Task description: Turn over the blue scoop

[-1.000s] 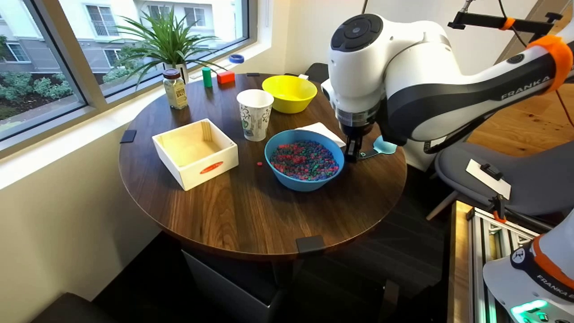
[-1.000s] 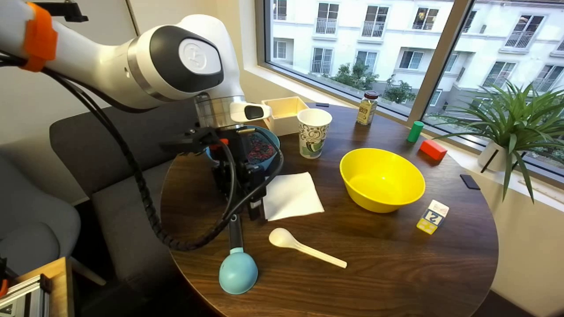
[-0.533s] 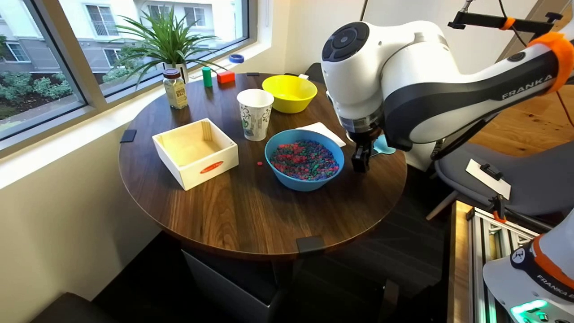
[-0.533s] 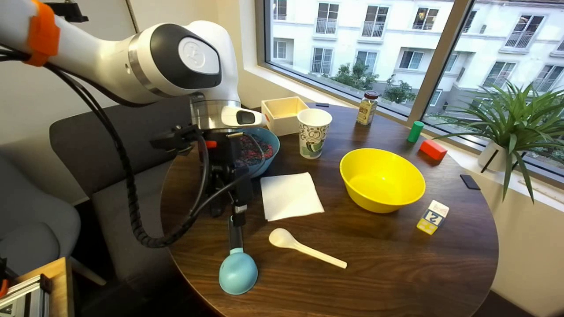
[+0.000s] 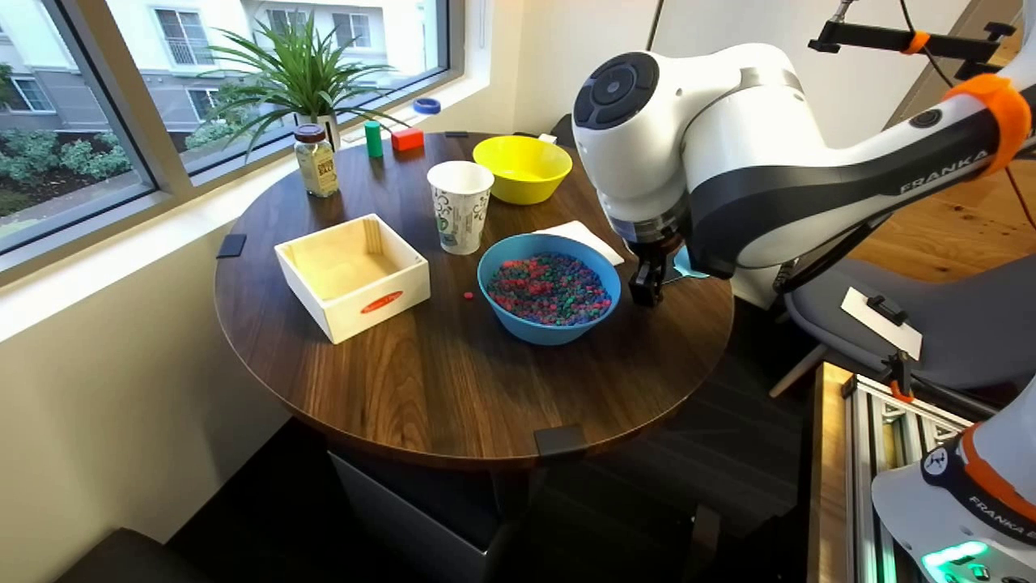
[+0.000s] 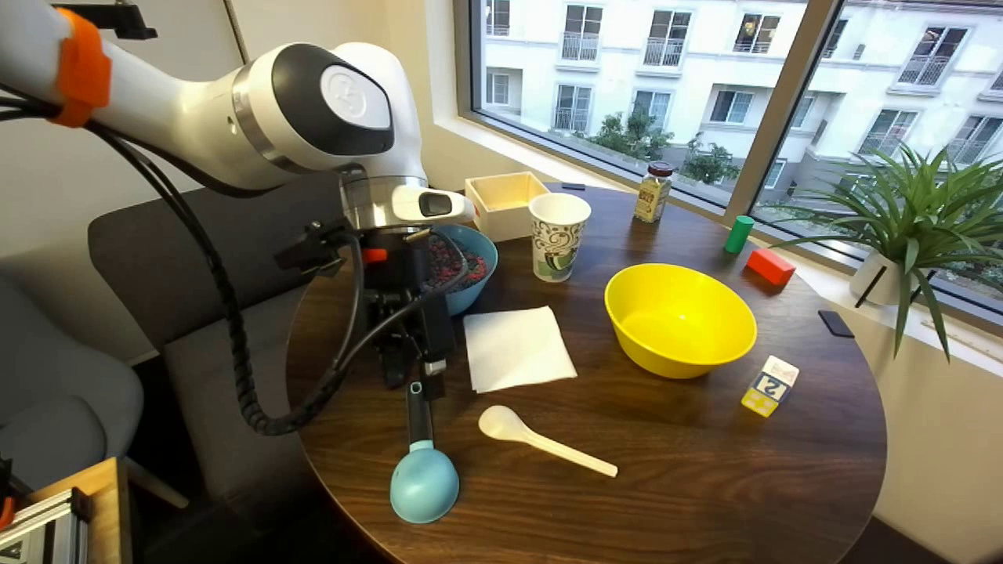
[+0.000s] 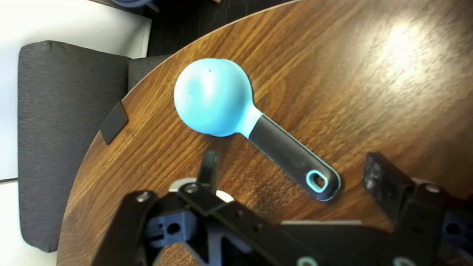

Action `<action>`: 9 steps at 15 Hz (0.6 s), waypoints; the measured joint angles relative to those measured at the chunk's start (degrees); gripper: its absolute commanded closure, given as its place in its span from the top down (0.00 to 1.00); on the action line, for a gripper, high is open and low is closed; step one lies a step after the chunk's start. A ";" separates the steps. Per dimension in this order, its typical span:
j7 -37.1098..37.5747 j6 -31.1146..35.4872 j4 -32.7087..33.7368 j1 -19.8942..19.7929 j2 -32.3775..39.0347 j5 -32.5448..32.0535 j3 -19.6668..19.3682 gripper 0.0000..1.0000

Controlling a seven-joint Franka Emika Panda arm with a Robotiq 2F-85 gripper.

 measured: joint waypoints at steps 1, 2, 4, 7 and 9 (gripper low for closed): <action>0.46 0.00 0.00 0.03 0.09 -0.50 0.00 1.00; 0.90 0.00 0.00 0.05 0.15 -0.91 0.00 1.00; 1.32 0.00 0.00 0.07 0.22 -1.50 0.00 1.00; 1.90 0.00 0.00 0.08 0.31 -2.06 0.00 0.94; 2.24 0.00 0.00 0.08 0.38 -2.50 0.00 0.82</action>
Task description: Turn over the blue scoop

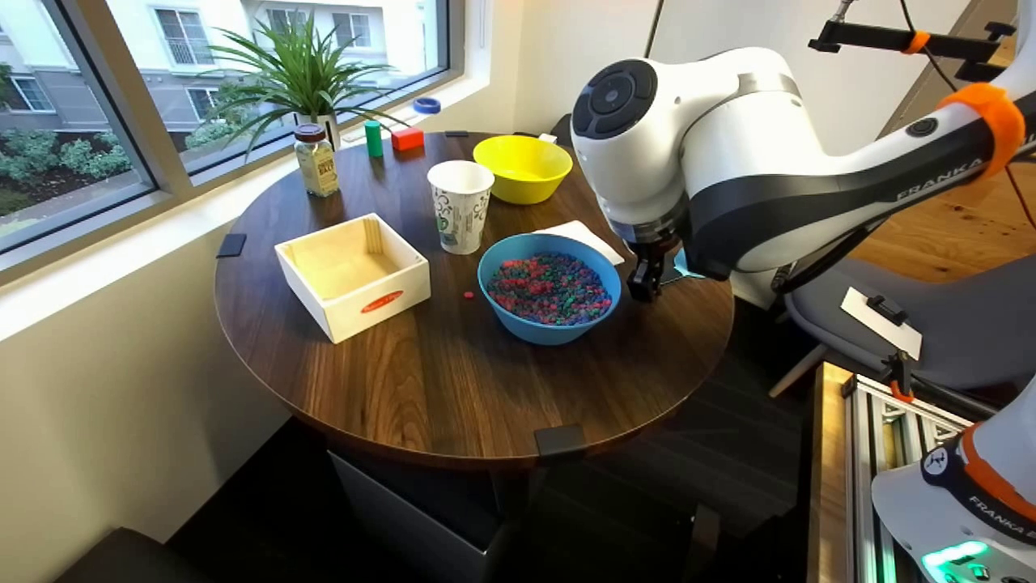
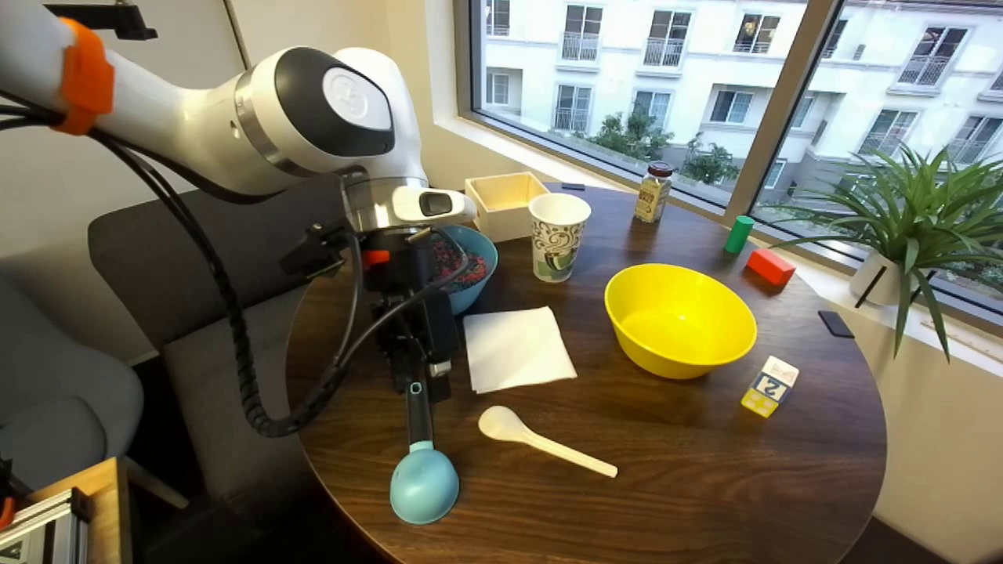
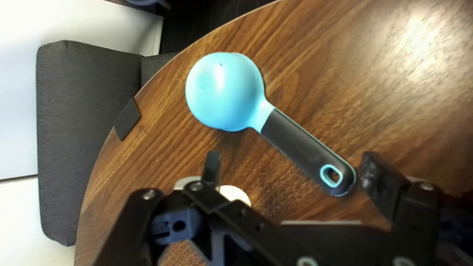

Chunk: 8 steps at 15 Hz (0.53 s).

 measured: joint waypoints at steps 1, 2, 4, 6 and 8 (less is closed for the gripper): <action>0.16 0.00 0.00 0.00 0.04 -0.21 0.00 0.82; 0.29 0.00 0.00 0.00 0.07 -0.38 0.00 0.72; 0.70 0.00 0.00 0.00 0.17 -0.54 0.00 0.67; 0.86 0.00 0.01 0.00 0.29 -0.57 0.00 0.58; 0.97 0.00 0.06 0.00 0.44 -0.58 0.00 0.52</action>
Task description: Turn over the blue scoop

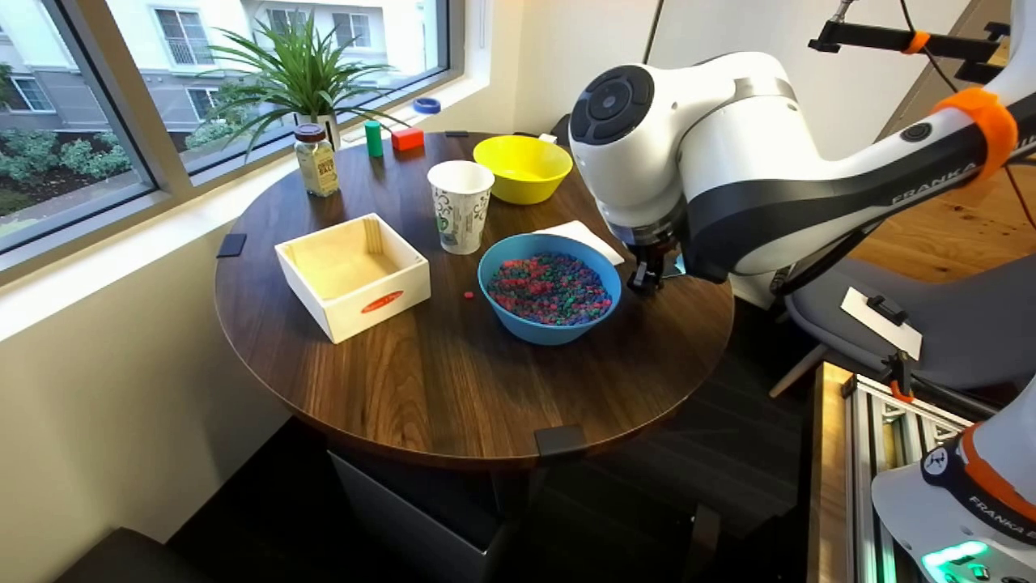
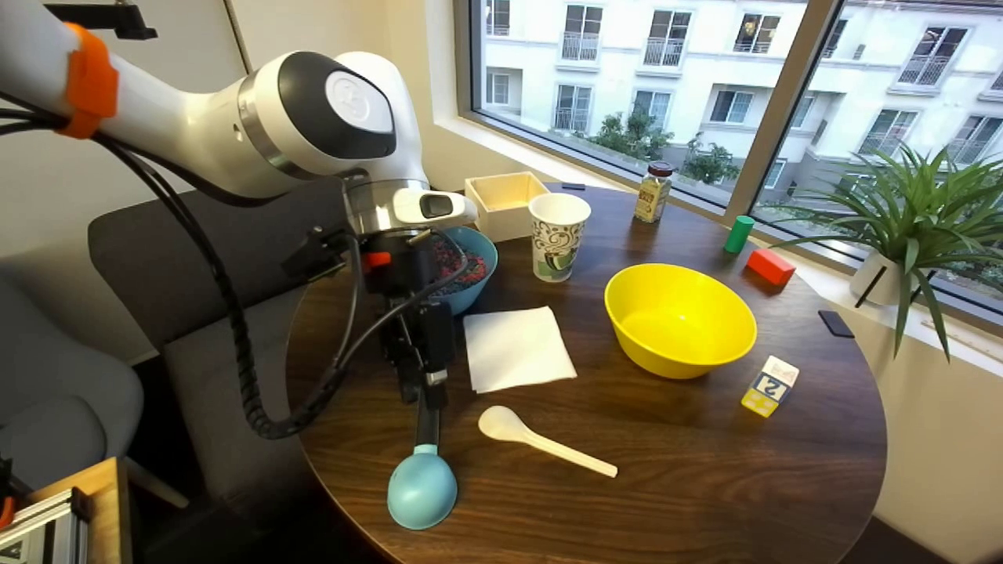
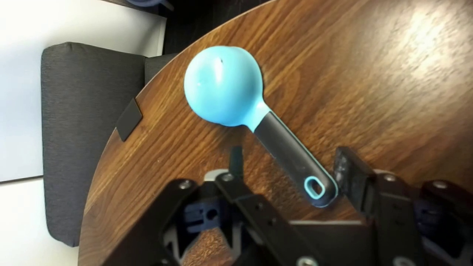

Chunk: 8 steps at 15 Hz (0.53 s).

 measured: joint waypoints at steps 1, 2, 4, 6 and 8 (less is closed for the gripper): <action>0.04 0.00 0.02 0.00 0.05 -0.01 0.00 0.54; 0.05 0.00 0.04 0.00 0.09 -0.01 0.00 0.53; 0.08 0.00 0.07 0.00 0.15 -0.02 0.00 0.52; 0.11 0.00 0.08 0.00 0.23 -0.09 -0.01 0.62; 0.11 -0.03 0.08 0.00 0.28 -0.64 -0.02 0.69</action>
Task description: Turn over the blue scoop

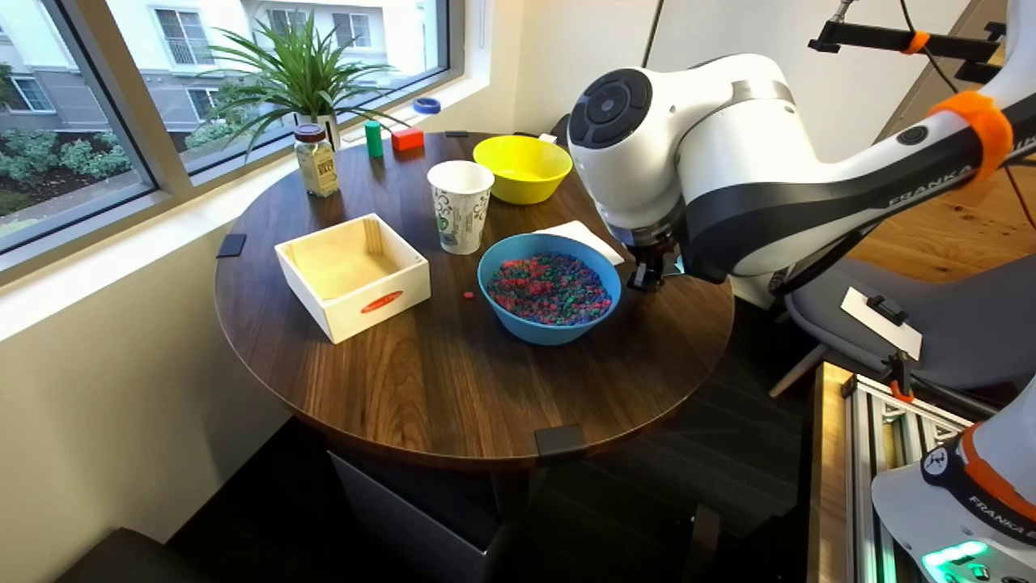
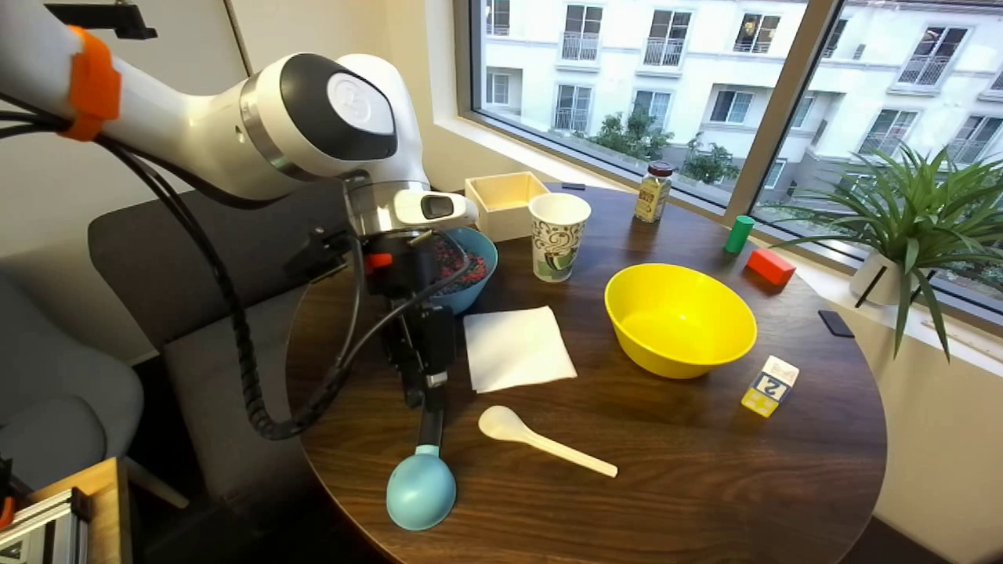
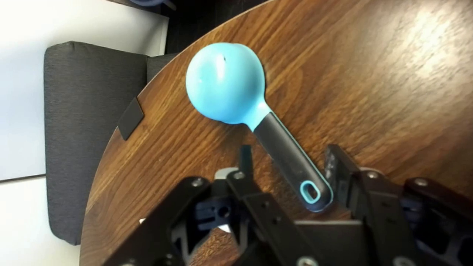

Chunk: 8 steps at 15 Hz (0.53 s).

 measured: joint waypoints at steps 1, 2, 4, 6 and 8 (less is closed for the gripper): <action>0.00 0.00 0.00 0.00 0.05 -0.38 -0.01 0.75; 0.00 -0.16 0.00 0.00 0.09 -0.87 -0.05 0.78; 0.00 -0.62 0.00 -0.02 0.14 -2.07 -0.19 0.78; 0.00 -0.68 0.00 -0.02 0.25 -2.65 -0.21 0.71; 0.01 -0.68 0.01 -0.02 0.36 -3.15 -0.22 0.67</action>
